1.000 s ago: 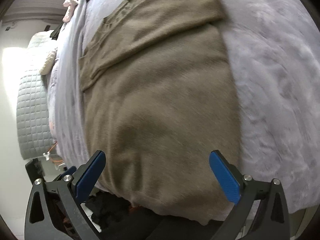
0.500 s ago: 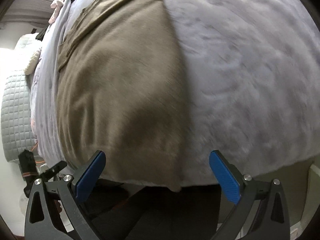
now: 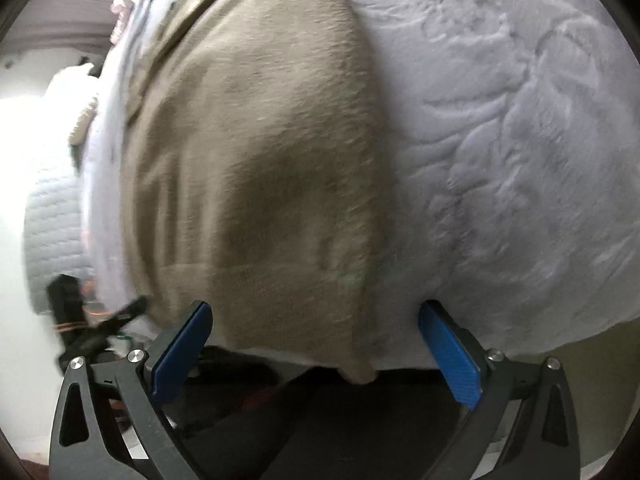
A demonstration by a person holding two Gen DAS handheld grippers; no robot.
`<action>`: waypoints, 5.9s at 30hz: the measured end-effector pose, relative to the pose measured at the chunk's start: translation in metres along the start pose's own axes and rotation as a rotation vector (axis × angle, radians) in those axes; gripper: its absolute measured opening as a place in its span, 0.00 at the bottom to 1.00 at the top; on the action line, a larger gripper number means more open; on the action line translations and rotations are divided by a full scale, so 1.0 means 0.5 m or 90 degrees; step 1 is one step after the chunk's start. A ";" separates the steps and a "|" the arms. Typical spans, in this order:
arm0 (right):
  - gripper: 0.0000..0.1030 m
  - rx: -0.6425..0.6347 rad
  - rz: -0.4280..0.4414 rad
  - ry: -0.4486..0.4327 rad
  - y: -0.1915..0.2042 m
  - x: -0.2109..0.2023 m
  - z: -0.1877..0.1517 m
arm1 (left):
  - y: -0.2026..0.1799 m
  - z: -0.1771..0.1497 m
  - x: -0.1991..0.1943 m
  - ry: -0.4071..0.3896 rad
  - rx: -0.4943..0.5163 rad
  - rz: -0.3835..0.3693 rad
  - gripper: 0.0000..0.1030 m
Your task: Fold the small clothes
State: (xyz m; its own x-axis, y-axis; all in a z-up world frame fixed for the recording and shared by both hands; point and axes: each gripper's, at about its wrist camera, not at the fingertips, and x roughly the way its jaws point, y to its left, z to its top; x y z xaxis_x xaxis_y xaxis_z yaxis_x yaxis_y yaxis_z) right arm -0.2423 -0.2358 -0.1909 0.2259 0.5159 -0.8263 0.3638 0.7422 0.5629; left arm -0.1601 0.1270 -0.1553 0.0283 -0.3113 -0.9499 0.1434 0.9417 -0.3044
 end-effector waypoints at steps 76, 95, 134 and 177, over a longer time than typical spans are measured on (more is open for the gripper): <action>0.42 0.023 0.209 -0.056 0.164 -0.001 0.845 | -0.145 0.745 0.059 -0.150 -0.002 0.096 0.95; 0.59 -0.004 0.207 -0.069 0.182 -0.063 0.727 | -0.006 0.622 -0.070 -0.151 -0.087 0.150 0.95; 0.65 0.080 0.211 0.006 0.370 0.222 0.351 | 0.125 0.424 -0.072 -0.104 0.023 0.046 0.11; 0.63 0.148 0.007 -0.133 0.293 0.048 0.319 | 0.133 0.464 -0.270 -0.087 0.031 0.054 0.98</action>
State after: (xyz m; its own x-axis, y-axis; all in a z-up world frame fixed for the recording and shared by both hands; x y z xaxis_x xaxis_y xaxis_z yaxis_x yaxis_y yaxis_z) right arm -0.0392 -0.1829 -0.1313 0.4032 0.4065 -0.8198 0.5511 0.6073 0.5722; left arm 0.0750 0.2018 -0.0310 0.1755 -0.2492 -0.9524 0.1826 0.9589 -0.2172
